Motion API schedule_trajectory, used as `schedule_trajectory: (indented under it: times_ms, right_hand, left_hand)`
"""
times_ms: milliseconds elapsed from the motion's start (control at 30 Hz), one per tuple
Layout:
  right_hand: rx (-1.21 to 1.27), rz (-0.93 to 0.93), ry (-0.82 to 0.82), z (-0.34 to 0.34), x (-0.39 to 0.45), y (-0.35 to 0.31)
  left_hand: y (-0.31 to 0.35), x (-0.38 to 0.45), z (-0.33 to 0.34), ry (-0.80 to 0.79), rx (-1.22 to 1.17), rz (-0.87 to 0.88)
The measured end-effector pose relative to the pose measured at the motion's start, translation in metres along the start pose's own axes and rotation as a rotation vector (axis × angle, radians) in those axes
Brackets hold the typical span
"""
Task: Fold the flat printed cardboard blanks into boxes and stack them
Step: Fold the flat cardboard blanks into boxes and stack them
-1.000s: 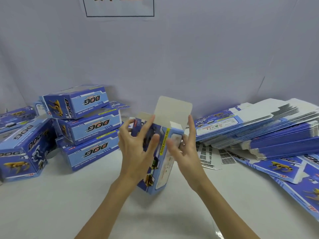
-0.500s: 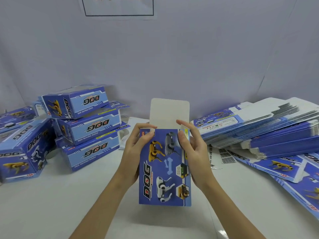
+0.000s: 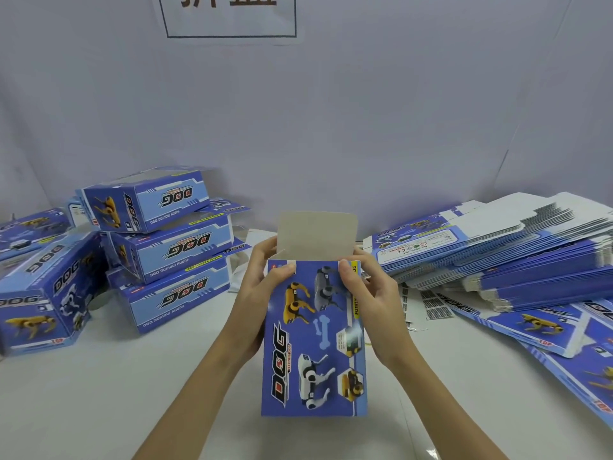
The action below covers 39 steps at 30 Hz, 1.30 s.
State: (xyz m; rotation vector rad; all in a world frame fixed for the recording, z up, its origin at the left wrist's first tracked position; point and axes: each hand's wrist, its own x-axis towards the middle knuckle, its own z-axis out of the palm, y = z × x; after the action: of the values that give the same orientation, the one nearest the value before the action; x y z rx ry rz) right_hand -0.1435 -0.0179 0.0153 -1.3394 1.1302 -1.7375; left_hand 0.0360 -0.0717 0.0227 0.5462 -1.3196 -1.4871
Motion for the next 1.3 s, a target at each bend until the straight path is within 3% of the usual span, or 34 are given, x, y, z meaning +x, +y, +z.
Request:
schedule_trajectory:
  times_ms: [233, 400, 533, 767, 967, 1300]
  right_hand:
    - [0.125, -0.049, 0.038, 0.009, -0.003, 0.001]
    - [-0.024, -0.056, -0.008, 0.007, -0.003, 0.0]
    - [-0.041, -0.093, 0.052, 0.012, -0.005, -0.002]
    - [0.037, -0.051, -0.004, 0.014, -0.008, -0.007]
    - [0.028, -0.01, -0.045, 0.011, -0.008, -0.014]
    - [0.004, 0.092, -0.13, -0.002, -0.003, -0.024]
  left_hand:
    - [-0.003, 0.001, -0.006, 0.038, 0.028, -0.001]
    - [-0.002, 0.0, -0.007, 0.004, -0.03, -0.065]
    - [0.003, 0.005, -0.003, 0.088, 0.009, -0.044]
    - [0.003, 0.005, -0.001, -0.016, 0.042, 0.07]
    - [0.007, 0.001, 0.002, 0.005, 0.135, 0.043]
    - [0.002, 0.004, -0.003, -0.038, 0.087, 0.037]
